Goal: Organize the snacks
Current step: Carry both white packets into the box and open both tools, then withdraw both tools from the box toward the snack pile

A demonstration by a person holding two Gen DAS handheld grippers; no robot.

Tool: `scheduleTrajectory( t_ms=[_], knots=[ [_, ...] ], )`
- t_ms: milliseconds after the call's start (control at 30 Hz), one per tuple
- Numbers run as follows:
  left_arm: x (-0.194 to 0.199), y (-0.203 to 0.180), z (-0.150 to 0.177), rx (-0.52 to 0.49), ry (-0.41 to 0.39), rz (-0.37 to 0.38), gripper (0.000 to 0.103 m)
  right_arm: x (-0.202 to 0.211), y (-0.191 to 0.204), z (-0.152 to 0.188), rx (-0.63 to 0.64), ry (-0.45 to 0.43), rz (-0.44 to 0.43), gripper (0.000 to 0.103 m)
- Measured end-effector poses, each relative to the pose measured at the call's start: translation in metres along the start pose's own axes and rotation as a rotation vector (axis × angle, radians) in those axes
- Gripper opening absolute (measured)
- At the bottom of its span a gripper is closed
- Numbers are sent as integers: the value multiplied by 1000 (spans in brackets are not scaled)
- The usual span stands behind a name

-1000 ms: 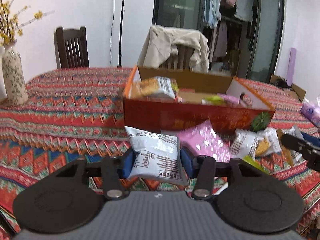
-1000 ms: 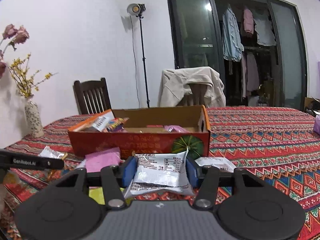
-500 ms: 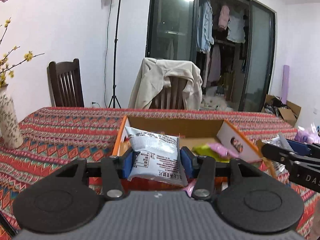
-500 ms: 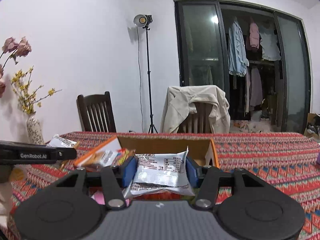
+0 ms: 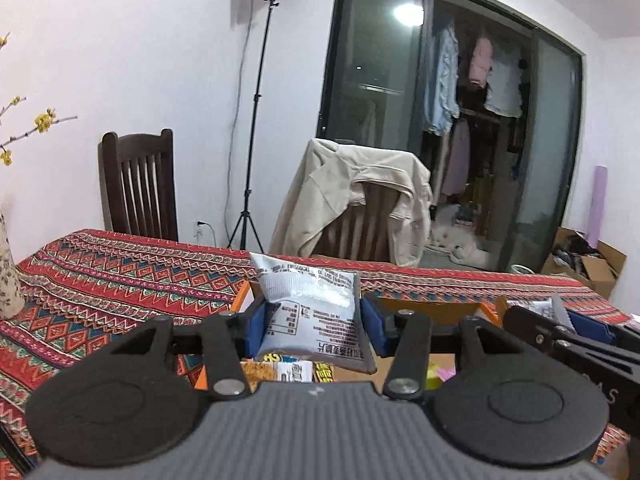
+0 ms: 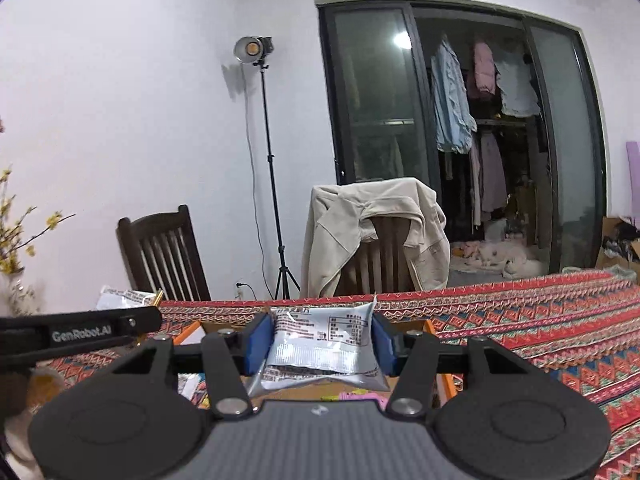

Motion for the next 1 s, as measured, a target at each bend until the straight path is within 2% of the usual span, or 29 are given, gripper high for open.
scheduleTrajectory(
  t_ms=[100,233,400,500,567,633,700,733,767,1000],
  knots=[
    [-16,3,11,3,-3,-14,50,-14,-6,10,0,-10,1,53],
    [-34,7,23,1,26,-34,50,-30,-12,23,-7,27,-6,53],
    [-40,14,29,2,36,-48,51,-35,-18,31,-19,41,12,53],
    [-37,14,30,-7,13,-52,55,-36,-21,35,-23,47,24,55],
    [-35,15,30,-6,-4,-64,68,-36,-24,38,-26,53,29,62],
    [-31,19,28,10,-27,-73,90,-35,-27,41,-37,56,34,73],
    [-27,22,27,30,-48,-85,103,-33,-29,43,-48,55,33,94],
    [-25,24,26,37,-59,-96,103,-33,-31,44,-56,54,33,101],
    [-25,25,25,38,-63,-104,103,-31,-32,45,-61,50,34,103],
    [-23,27,24,38,-67,-114,103,-28,-34,49,-65,46,53,103]
  ],
)
Point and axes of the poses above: each gripper's, at about its wrist camera, not at the fingertips, and x roughly against the way its jaws point, y to its left, z to its underside, the point moved 9 cm from there along -x, roughly the way its jaws point, and after that the axes turned 5 degrees about -z, right-handed, at the moved point
